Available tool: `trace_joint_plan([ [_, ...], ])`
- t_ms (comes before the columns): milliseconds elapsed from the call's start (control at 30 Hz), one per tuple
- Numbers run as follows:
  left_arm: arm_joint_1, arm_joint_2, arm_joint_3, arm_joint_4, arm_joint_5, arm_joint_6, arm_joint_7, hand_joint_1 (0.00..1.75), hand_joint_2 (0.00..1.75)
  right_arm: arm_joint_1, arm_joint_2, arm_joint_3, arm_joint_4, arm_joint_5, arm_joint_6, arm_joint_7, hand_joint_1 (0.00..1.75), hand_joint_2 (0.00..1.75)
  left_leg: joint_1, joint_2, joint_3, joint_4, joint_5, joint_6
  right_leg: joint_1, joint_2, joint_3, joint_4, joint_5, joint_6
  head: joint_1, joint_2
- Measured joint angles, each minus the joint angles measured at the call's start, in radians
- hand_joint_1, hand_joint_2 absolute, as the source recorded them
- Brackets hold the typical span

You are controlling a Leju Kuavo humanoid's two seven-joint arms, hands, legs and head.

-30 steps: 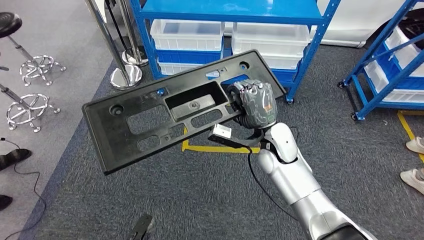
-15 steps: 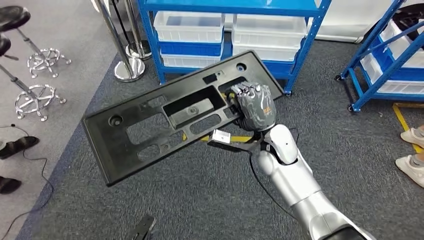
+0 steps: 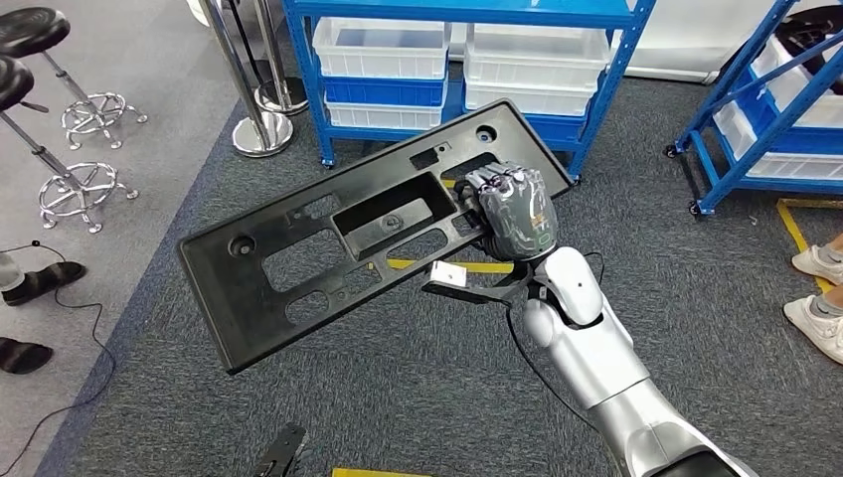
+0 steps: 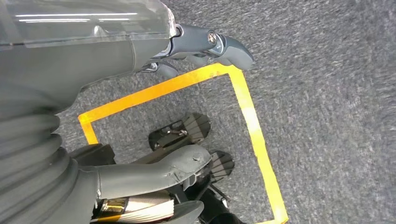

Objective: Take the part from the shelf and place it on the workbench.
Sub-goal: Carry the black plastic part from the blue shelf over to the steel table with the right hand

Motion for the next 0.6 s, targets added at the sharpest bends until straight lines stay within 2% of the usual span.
trace_joint_plan([
  [67, 0.001, 0.000, 0.000, 0.000, -0.001, 0.003, 0.000, 0.00, 1.75, 0.007, -0.003, 0.000, -0.012, -0.017, 0.001, -0.002, 1.75, 1.75, 0.001, 0.000, -0.005, 0.001, 0.000, -0.010, -0.001, 0.001, -0.002, -0.006, 0.005, -0.006, 0.000, 0.000],
  [133, 0.001, 0.001, 0.000, 0.000, -0.003, 0.005, 0.000, 0.00, 1.75, 0.010, -0.006, 0.000, -0.022, -0.022, 0.001, -0.004, 1.75, 1.75, 0.002, -0.001, -0.018, 0.032, -0.025, -0.021, -0.005, 0.000, 0.000, -0.014, 0.011, -0.016, 0.000, 0.000],
  [167, 0.000, 0.001, 0.000, 0.000, -0.004, 0.006, 0.000, 0.00, 1.75, 0.010, -0.006, 0.000, -0.027, -0.022, 0.001, -0.004, 1.75, 1.75, 0.005, -0.002, -0.037, 0.074, -0.052, -0.027, -0.007, 0.000, 0.000, -0.018, 0.014, -0.019, 0.000, 0.000],
  [233, 0.001, 0.001, 0.000, 0.000, -0.005, 0.006, 0.000, 0.00, 1.75, 0.013, -0.007, 0.000, -0.031, -0.023, 0.002, -0.004, 1.75, 1.75, 0.010, -0.002, -0.091, 0.199, -0.112, -0.036, -0.007, 0.002, -0.002, -0.019, 0.016, -0.022, 0.000, 0.000],
  [267, 0.002, 0.001, 0.000, 0.000, -0.005, 0.007, 0.000, 0.00, 1.75, 0.015, -0.007, 0.000, -0.031, -0.024, 0.002, -0.004, 1.75, 1.75, 0.013, -0.002, -0.114, 0.250, -0.128, -0.040, -0.006, 0.005, -0.003, -0.018, 0.016, -0.021, 0.000, 0.000],
  [300, 0.004, 0.001, 0.000, 0.000, -0.005, 0.007, 0.000, 0.00, 1.75, 0.018, -0.008, 0.000, -0.032, -0.025, 0.004, -0.005, 1.75, 1.75, 0.016, -0.003, -0.122, 0.271, -0.127, -0.042, -0.007, 0.009, -0.004, -0.017, 0.017, -0.020, 0.000, 0.000],
  [333, 0.004, 0.002, 0.000, 0.000, -0.005, 0.008, 0.000, 0.00, 1.75, 0.021, -0.009, 0.000, -0.033, -0.028, 0.005, -0.006, 1.75, 1.75, 0.019, -0.003, -0.113, 0.254, -0.106, -0.044, -0.007, 0.016, -0.005, -0.016, 0.018, -0.019, 0.000, 0.000],
  [367, 0.005, 0.002, 0.000, 0.000, -0.004, 0.009, 0.000, 0.00, 1.75, 0.024, -0.010, 0.000, -0.036, -0.031, 0.006, -0.007, 1.75, 1.75, 0.022, -0.007, -0.085, 0.201, -0.072, -0.044, -0.008, 0.023, -0.005, -0.014, 0.019, -0.018, 0.000, 0.000],
  [433, 0.006, 0.002, 0.000, 0.000, -0.001, 0.009, 0.000, 0.00, 1.75, 0.024, -0.011, 0.000, -0.045, -0.039, 0.008, -0.012, 1.75, 1.75, 0.026, -0.037, -0.021, 0.071, -0.016, -0.041, -0.009, 0.038, -0.008, -0.011, 0.022, -0.012, 0.000, 0.000],
  [500, 0.008, 0.002, 0.000, 0.000, 0.003, 0.007, 0.000, 0.00, 1.75, 0.024, -0.012, 0.000, -0.053, -0.046, 0.011, -0.014, 1.75, 1.75, 0.025, -0.058, 0.008, 0.007, -0.005, -0.037, -0.012, 0.055, -0.018, -0.010, 0.029, 0.000, 0.000, 0.000],
  [567, 0.010, 0.000, 0.000, 0.000, 0.006, 0.003, -0.003, 0.00, 1.75, 0.029, -0.015, 0.000, -0.056, -0.054, 0.014, -0.015, 1.75, 1.75, 0.022, -0.047, 0.011, -0.005, -0.003, -0.027, -0.014, 0.071, -0.025, -0.016, 0.039, 0.017, 0.000, 0.000],
  [600, 0.010, -0.001, 0.000, 0.000, 0.007, 0.000, -0.005, 0.00, 1.75, 0.032, -0.019, 0.000, -0.056, -0.058, 0.015, -0.016, 1.75, 1.75, 0.022, -0.038, 0.012, -0.011, 0.002, -0.019, -0.015, 0.068, -0.028, -0.015, 0.038, 0.022, 0.000, 0.000],
])
